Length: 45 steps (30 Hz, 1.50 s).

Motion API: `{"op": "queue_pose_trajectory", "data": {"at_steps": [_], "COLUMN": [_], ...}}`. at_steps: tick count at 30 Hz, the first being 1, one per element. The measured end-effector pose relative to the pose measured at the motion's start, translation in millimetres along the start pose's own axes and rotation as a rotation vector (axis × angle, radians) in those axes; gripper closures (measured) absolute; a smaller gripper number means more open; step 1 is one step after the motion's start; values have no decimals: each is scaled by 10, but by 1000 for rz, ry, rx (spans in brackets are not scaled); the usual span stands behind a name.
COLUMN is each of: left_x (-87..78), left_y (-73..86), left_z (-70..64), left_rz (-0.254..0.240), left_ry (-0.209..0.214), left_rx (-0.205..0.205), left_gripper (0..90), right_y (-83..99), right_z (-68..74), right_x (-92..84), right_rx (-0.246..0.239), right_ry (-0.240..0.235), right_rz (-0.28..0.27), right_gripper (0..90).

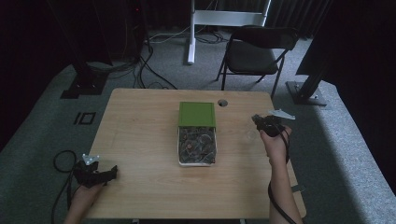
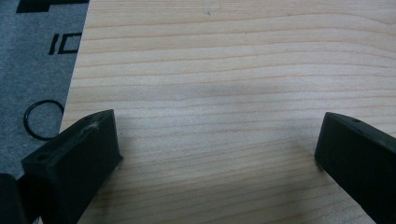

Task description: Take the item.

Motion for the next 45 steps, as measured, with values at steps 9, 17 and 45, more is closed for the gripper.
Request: {"op": "queue_pose_trajectory", "data": {"at_steps": [9,17,45], "left_x": [0,0,0], "left_y": [0,0,0], "left_z": [0,0,0], "left_rz": [0,0,0], "left_ry": [0,0,0], "left_rx": [0,0,0], "left_gripper": [3,3,3], "right_y": [21,-10,159], "right_z": [-14,-26,89], "right_x": [73,70,-373], "right_rx": [23,46,32], "right_ry": [17,22,-20], "right_rz": [27,33,-66], "right_gripper": [768,670,175]}}
Point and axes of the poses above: each handheld gripper's, and its own axes: x roughly forward along the jaws, y roughly out of its underside, z roughly to its left, the point moved 2 cm from there along x, roughly forward along the jaws, and after that the axes turned 4 degrees about -x, right-handed, at the moved point
